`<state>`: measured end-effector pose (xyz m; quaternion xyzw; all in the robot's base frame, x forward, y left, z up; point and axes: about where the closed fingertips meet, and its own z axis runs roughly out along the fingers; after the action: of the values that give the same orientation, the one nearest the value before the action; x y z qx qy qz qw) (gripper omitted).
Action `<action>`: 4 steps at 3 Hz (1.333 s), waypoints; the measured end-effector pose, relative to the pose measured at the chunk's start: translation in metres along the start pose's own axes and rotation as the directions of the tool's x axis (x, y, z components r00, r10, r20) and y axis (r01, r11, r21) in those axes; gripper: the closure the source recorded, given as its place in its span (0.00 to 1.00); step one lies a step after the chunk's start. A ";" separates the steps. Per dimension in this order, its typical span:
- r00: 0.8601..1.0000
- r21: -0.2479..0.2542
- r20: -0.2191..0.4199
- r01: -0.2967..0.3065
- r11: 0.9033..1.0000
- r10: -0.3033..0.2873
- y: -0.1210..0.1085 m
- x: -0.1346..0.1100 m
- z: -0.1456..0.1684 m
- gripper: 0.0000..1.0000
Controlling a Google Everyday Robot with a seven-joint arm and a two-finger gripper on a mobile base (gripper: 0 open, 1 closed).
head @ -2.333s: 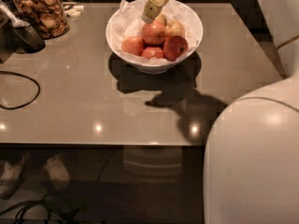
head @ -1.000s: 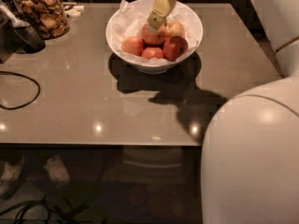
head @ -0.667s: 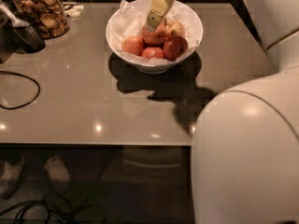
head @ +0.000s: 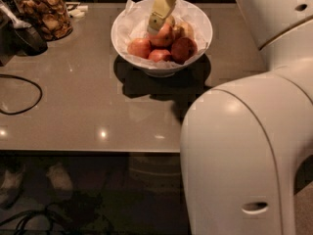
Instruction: Pick apple from white bowl
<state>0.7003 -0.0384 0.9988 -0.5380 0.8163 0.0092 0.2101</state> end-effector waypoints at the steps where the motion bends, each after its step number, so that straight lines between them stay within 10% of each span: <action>1: 1.000 -0.015 -0.009 -0.004 1.000 0.004 -0.002 -0.002 0.013 0.04; 4: 0.999 -0.059 -0.026 -0.037 0.998 0.036 -0.006 0.002 0.042 0.09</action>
Offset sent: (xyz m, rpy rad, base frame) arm -0.0001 -0.0098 -0.0274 -0.0387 0.1527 -0.0092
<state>0.7189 -0.0326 0.9610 -0.5290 0.8279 0.0308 0.1836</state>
